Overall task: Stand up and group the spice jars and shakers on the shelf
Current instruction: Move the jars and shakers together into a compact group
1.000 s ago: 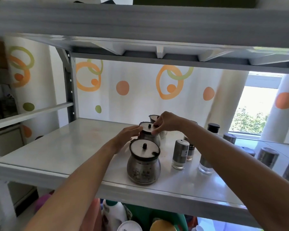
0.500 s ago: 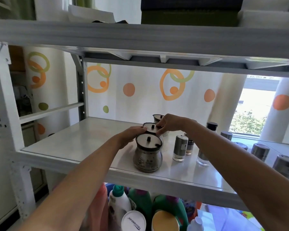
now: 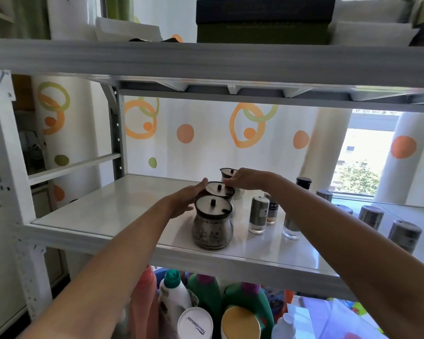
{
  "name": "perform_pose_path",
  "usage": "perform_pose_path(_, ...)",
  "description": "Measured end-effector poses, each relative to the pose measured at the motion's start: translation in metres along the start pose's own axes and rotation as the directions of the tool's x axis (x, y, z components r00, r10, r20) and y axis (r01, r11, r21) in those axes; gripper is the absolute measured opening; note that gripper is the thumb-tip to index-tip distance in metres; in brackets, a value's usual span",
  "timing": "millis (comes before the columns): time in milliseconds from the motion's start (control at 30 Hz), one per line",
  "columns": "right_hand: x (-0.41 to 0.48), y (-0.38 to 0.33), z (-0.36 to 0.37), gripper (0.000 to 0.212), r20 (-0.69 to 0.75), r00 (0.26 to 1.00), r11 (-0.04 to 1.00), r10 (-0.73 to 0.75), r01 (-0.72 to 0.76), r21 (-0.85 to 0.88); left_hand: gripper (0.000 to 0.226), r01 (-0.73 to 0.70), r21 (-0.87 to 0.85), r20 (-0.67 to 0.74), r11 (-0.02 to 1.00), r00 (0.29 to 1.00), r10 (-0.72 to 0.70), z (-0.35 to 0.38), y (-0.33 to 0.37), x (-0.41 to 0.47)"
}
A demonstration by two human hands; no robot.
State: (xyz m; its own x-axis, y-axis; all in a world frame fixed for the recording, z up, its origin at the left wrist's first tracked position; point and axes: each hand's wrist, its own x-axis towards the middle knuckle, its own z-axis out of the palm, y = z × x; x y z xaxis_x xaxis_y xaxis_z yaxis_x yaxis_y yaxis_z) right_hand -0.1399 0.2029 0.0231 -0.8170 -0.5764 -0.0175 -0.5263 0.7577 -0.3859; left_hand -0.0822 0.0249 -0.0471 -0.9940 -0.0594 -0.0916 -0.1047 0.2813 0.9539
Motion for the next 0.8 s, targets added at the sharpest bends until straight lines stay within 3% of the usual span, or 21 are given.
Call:
perform_pose_path(167, -0.001, 0.000, 0.000, 0.046, -0.015, 1.000, 1.000, -0.001, 0.001, -0.020, 0.070, 0.001, -0.020, 0.020, 1.000, 1.000, -0.001, -0.001, -0.002, 0.003)
perform_pose_path(433, -0.008, -0.001, 0.000, 0.043, -0.003, 1.000, 1.000, -0.008, 0.008, 0.014, 0.072, 0.006, 0.033, 0.012, 0.999, 1.000, -0.006, -0.002, -0.001, 0.003)
perform_pose_path(533, -0.004, 0.003, 0.001, 0.037, -0.025, 0.999, 0.996, -0.035, 0.037, 0.085, 0.072, 0.019, 0.078, -0.017, 0.997, 1.000, -0.018, -0.003, 0.004, 0.000)
perform_pose_path(633, 0.001, 0.012, -0.003, 0.040, -0.118, 0.993, 0.995, -0.022, 0.033, 0.091, 0.056, 0.003, 0.211, -0.138, 0.977, 0.990, 0.027, -0.004, 0.015, 0.000)
perform_pose_path(700, 0.005, 0.019, -0.008, 0.033, -0.160, 0.987, 1.000, 0.001, 0.003, 0.026, 0.052, -0.006, 0.432, -0.214, 0.902, 0.971, 0.109, -0.005, 0.022, 0.002)
perform_pose_path(800, 0.012, 0.031, -0.016, 0.038, -0.191, 0.980, 0.992, 0.063, -0.081, -0.092, 0.057, 0.087, 0.786, -0.220, 0.613, 0.965, 0.145, -0.015, 0.030, 0.014)
